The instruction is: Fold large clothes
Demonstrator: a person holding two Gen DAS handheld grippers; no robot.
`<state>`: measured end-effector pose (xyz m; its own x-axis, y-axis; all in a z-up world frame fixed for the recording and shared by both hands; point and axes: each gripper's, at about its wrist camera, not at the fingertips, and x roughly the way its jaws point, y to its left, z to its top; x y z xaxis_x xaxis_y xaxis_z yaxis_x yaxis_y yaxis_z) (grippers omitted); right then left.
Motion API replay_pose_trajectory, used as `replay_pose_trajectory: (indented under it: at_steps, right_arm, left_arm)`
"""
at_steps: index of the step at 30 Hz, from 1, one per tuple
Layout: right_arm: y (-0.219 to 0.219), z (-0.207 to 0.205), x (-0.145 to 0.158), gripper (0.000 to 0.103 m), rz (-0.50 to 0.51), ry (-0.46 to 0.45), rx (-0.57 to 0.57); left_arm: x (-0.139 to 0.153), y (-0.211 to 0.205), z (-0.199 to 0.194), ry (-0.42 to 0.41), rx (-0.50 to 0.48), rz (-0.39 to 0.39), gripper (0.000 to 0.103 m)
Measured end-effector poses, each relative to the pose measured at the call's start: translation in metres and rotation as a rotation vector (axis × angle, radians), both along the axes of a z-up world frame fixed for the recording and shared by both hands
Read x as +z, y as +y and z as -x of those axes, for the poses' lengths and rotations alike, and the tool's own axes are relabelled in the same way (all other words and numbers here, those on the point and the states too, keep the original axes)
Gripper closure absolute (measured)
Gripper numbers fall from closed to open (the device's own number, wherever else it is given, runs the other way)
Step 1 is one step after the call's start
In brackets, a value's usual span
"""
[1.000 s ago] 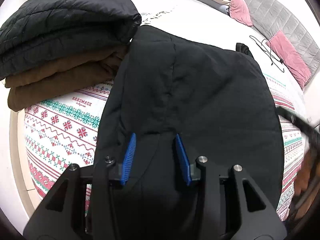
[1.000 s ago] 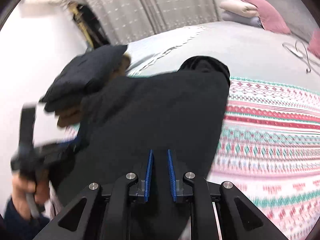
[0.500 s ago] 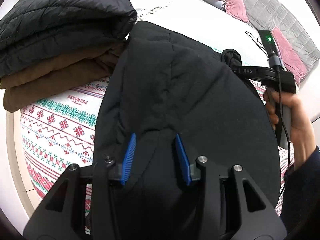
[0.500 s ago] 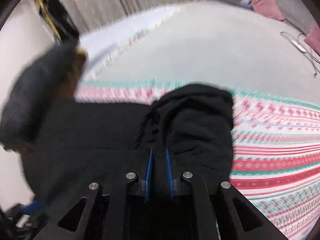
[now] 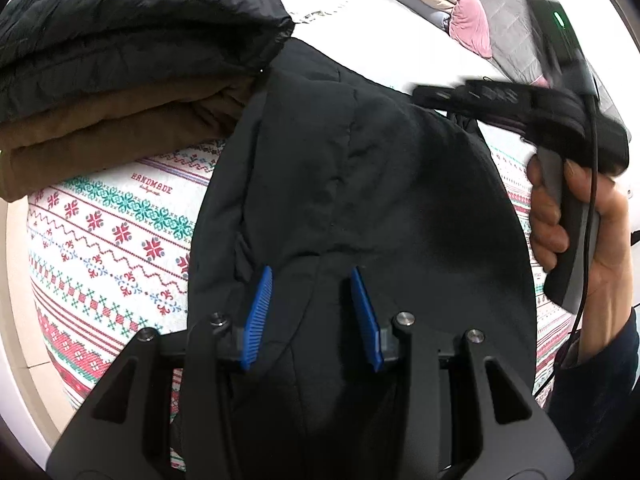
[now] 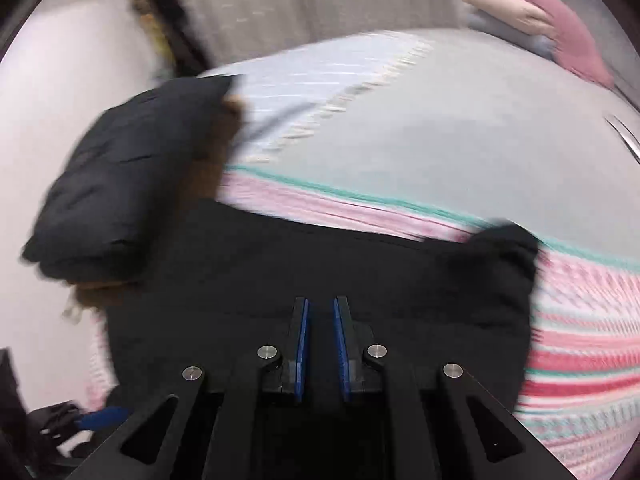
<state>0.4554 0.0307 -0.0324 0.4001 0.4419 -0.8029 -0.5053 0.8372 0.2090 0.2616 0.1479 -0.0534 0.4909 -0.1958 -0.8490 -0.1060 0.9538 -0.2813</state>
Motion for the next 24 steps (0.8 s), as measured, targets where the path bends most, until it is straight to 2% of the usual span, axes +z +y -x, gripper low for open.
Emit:
replay_pose_trajectory:
  at_steps: [5,11,13,16,18,21,24]
  right_arm:
    - [0.065,-0.007,-0.02,0.089,0.098,0.011,0.082]
    - [0.082,-0.036,-0.079,0.091,0.074,0.107,0.005]
    - [0.076,-0.033,-0.077,0.091,0.077,0.088,0.006]
    - [0.078,-0.024,-0.069,0.091,0.096,0.063,-0.007]
    - [0.068,-0.01,-0.051,0.089,0.057,0.044,-0.024]
    - [0.05,0.023,-0.017,0.089,-0.045,0.002,0.014]
    - [0.04,0.056,0.004,0.089,-0.057,-0.049,0.077]
  left_arm:
    - [0.001,0.006,0.003,0.001,-0.002,0.012,0.06]
    - [-0.001,0.026,0.005,0.02,0.035,0.067,0.06]
    - [-0.002,0.029,0.005,0.024,0.04,0.087,0.06]
    - [-0.001,0.029,0.007,0.019,0.036,0.076,0.06]
    - [0.0,0.027,0.009,0.011,0.028,0.057,0.06]
    - [0.0,0.022,0.009,0.012,0.031,0.054,0.06]
    - [0.0,0.022,0.013,0.015,0.039,0.062,0.06]
